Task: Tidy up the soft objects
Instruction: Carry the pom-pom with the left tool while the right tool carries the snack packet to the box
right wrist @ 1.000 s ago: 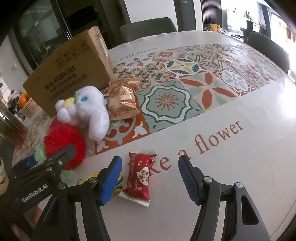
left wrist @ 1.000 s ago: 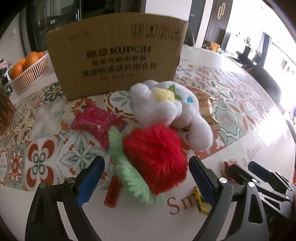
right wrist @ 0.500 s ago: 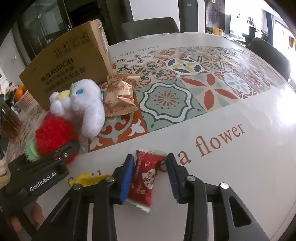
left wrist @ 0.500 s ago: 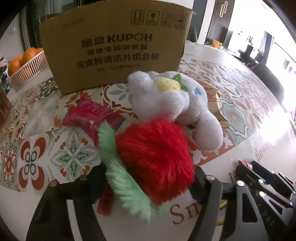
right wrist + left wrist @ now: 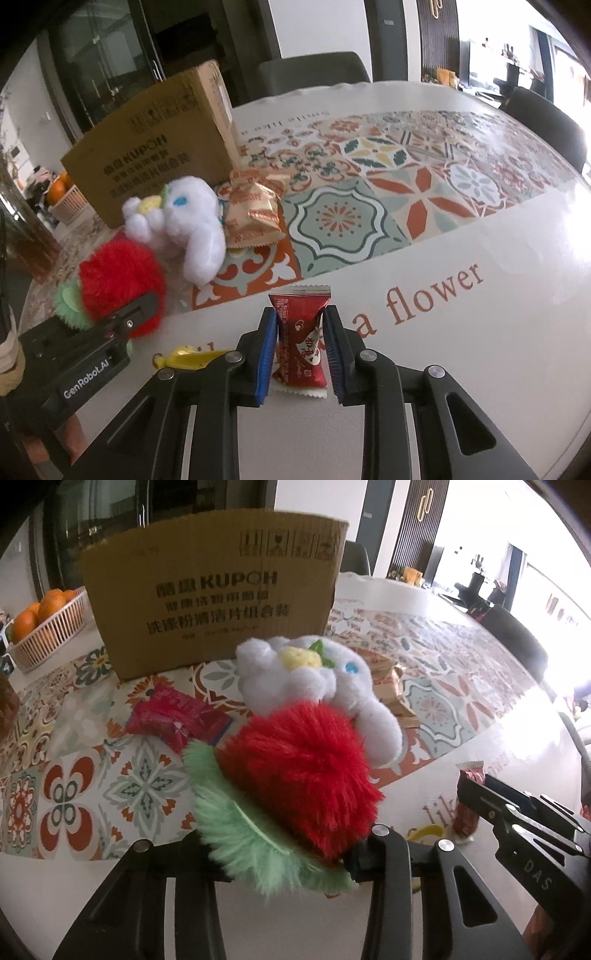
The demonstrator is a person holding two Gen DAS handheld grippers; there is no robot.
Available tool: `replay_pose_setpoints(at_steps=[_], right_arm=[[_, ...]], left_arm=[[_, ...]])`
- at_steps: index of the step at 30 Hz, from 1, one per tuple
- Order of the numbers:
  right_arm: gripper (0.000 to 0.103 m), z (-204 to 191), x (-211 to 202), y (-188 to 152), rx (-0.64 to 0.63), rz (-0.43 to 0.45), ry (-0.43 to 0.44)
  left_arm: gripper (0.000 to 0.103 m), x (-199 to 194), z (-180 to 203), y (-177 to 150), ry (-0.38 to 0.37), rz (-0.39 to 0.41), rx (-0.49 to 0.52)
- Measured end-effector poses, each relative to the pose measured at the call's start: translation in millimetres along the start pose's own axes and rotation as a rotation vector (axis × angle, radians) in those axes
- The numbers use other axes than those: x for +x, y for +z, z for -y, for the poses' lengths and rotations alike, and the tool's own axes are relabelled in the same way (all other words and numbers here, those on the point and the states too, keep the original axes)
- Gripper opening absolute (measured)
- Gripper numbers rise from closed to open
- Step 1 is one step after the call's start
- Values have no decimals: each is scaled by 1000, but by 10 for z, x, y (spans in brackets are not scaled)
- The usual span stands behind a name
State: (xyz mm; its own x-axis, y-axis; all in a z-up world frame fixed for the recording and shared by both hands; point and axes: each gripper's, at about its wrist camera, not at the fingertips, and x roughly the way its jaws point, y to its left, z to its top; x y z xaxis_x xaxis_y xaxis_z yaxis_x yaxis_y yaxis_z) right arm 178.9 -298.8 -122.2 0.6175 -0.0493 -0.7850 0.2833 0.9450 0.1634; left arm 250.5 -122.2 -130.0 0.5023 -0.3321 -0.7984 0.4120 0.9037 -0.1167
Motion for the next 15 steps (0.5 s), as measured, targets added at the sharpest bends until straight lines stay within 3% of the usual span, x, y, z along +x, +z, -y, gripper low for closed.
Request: replay_pose_setpoints(at_steps=[15], right_arm=[[24,-82,-361,13,-44,97,77]], left_arm=[[41,-462,34,-35,2,91,-6]])
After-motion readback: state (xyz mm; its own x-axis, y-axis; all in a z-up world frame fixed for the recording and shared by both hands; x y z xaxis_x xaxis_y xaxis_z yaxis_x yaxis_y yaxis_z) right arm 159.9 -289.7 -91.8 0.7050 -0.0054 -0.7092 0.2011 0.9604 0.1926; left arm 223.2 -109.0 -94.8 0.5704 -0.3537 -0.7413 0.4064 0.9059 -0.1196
